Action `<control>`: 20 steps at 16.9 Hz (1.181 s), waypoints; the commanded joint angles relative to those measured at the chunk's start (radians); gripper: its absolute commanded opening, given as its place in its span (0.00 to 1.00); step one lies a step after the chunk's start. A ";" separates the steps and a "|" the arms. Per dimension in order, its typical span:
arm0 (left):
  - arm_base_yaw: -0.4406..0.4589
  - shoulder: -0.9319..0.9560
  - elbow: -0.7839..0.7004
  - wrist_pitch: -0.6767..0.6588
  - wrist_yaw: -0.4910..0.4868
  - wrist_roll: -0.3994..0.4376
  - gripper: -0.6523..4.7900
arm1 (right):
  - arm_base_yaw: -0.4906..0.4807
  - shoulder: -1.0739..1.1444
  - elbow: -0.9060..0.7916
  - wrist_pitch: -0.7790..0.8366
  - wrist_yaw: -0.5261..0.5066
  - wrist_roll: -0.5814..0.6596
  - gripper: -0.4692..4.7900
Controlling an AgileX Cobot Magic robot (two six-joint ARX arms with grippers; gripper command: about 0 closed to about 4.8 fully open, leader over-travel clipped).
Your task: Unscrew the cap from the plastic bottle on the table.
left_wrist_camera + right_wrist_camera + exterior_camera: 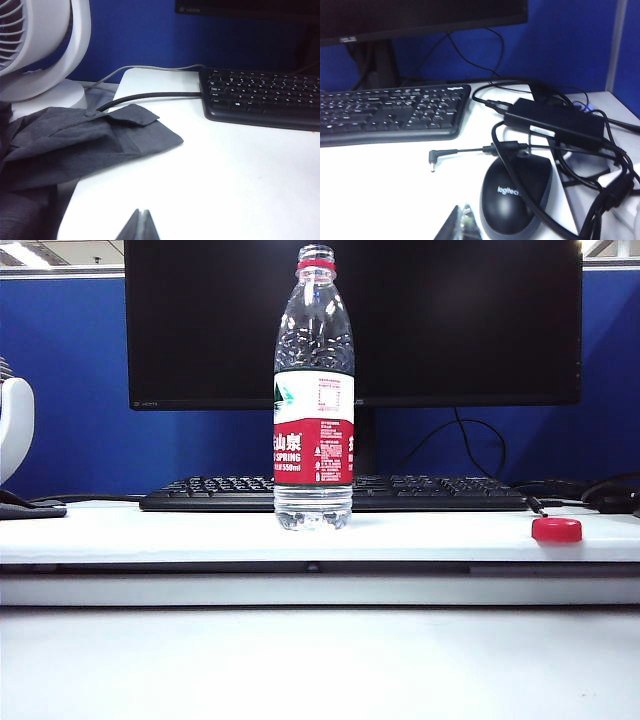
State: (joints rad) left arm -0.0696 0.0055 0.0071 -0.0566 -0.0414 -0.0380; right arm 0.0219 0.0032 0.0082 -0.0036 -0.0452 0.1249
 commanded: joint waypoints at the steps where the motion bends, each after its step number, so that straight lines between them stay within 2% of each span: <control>1: 0.000 -0.002 0.000 0.013 0.001 0.004 0.11 | -0.001 -0.002 -0.008 0.005 0.004 0.017 0.08; 4: 0.000 -0.002 0.000 0.013 0.001 0.004 0.11 | -0.002 -0.002 -0.008 0.004 0.048 0.033 0.08; 20: 0.001 -0.002 0.000 0.013 0.001 0.004 0.11 | -0.001 -0.002 -0.008 0.008 0.050 0.002 0.08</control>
State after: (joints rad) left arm -0.0696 0.0055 0.0071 -0.0566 -0.0414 -0.0380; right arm 0.0216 0.0032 0.0082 -0.0154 0.0002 0.1303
